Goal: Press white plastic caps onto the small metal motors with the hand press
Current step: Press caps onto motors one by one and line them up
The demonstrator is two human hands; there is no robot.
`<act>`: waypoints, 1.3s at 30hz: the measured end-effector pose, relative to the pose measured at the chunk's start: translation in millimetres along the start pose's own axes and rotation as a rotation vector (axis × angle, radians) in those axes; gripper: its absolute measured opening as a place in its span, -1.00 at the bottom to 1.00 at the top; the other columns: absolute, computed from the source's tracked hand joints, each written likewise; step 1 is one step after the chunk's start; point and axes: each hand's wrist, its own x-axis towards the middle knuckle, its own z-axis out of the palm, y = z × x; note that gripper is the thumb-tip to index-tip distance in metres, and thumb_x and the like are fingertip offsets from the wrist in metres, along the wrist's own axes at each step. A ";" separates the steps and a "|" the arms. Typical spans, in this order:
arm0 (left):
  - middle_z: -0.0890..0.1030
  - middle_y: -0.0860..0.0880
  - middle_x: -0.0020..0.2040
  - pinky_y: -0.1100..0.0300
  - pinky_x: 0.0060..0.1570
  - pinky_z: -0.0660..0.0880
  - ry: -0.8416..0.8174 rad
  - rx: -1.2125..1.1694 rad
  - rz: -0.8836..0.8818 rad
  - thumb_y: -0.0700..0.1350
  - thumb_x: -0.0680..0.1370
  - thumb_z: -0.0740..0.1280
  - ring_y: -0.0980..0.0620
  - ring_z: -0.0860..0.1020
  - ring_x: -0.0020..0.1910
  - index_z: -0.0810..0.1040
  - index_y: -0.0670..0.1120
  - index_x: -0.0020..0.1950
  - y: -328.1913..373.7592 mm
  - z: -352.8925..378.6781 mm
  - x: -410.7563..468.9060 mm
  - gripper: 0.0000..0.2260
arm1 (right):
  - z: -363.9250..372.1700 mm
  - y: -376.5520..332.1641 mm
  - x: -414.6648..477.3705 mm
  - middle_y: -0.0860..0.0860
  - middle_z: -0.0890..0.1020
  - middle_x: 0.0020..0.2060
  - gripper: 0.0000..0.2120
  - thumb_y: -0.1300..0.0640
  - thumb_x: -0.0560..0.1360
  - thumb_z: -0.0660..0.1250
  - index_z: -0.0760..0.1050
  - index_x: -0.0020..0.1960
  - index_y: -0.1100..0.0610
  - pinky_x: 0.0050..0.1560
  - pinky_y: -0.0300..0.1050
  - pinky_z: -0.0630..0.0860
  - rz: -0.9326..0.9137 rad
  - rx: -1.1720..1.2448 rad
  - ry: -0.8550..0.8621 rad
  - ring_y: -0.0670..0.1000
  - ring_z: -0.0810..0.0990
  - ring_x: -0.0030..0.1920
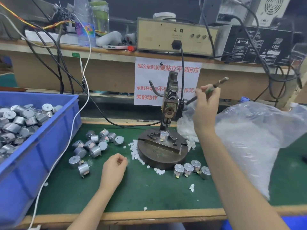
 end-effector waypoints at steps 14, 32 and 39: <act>0.51 -0.04 -0.34 0.08 -0.22 0.43 -0.007 0.006 -0.005 -0.19 0.51 0.28 -0.07 0.50 -0.29 0.46 -0.08 -0.32 4.5 -0.5 -2.3 -0.81 | -5.3 87.9 -41.6 0.10 0.49 0.22 -0.63 0.19 0.53 0.18 0.35 0.33 0.20 0.03 -0.24 0.39 0.499 -0.452 -0.152 0.01 0.47 0.12; 0.51 -0.04 -0.33 0.27 -0.31 0.32 0.008 0.042 0.040 -0.19 0.51 0.28 0.01 0.46 -0.30 0.44 -0.06 -0.33 1.2 1.2 -1.0 -0.79 | -25.2 106.4 -75.5 0.00 0.54 0.06 -0.61 -0.14 0.46 0.34 0.53 0.20 0.04 0.10 -0.11 0.16 0.006 -1.129 -0.573 0.08 0.37 0.16; 0.41 0.06 -0.29 0.26 -0.32 0.20 -0.024 0.242 0.179 -0.17 0.53 0.26 0.07 0.41 -0.31 0.46 -0.11 -0.22 4.9 3.2 -5.8 -0.87 | -63.6 88.2 -117.0 -0.03 0.56 -0.03 -0.57 0.02 0.43 0.43 0.50 0.26 0.10 0.09 -0.19 0.29 -0.080 -0.863 -0.785 0.00 0.38 0.03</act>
